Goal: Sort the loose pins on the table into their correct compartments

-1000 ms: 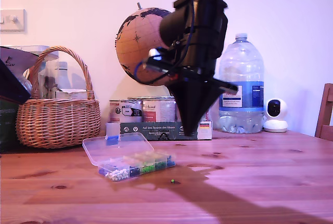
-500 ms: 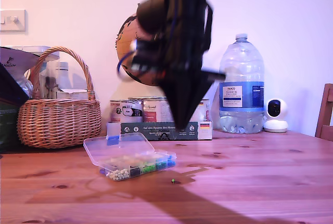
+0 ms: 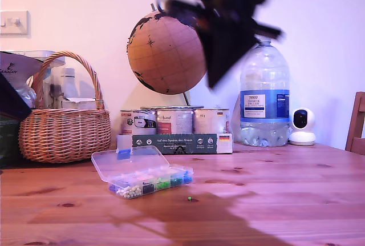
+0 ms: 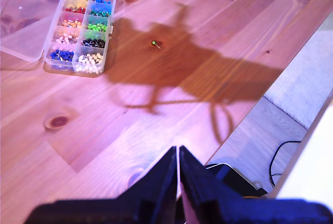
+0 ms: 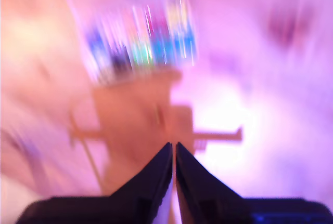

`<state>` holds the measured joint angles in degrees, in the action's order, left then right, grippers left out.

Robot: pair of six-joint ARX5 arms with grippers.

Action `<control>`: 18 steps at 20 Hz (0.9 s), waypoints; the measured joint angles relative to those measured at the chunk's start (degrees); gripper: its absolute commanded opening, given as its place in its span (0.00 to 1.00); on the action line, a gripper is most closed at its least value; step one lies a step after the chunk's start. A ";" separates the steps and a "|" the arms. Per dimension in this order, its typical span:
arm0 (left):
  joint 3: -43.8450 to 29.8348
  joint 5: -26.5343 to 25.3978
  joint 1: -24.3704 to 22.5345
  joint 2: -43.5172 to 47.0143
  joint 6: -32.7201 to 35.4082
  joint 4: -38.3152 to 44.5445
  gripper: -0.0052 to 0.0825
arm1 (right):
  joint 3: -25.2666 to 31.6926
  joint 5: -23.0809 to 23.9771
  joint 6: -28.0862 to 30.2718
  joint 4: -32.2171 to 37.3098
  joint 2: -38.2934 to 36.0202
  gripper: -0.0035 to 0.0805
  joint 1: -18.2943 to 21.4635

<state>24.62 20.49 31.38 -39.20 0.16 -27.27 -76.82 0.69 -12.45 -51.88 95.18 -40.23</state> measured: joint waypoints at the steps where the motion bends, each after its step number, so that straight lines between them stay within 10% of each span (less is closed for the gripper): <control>1: 0.00 0.00 0.00 0.00 0.00 0.00 0.03 | 0.59 -1.44 -0.09 -1.84 1.46 0.03 0.02; 6: 0.02 0.00 0.00 0.00 0.00 0.00 0.03 | 0.63 -8.79 -1.33 -2.03 3.56 0.22 0.02; 18: 0.02 0.00 0.00 0.02 0.00 0.00 0.03 | 0.24 -9.40 -8.90 4.81 12.68 0.20 1.14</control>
<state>24.64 20.49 31.38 -39.18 0.16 -27.27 -76.58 -8.71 -21.34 -47.07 107.85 -39.09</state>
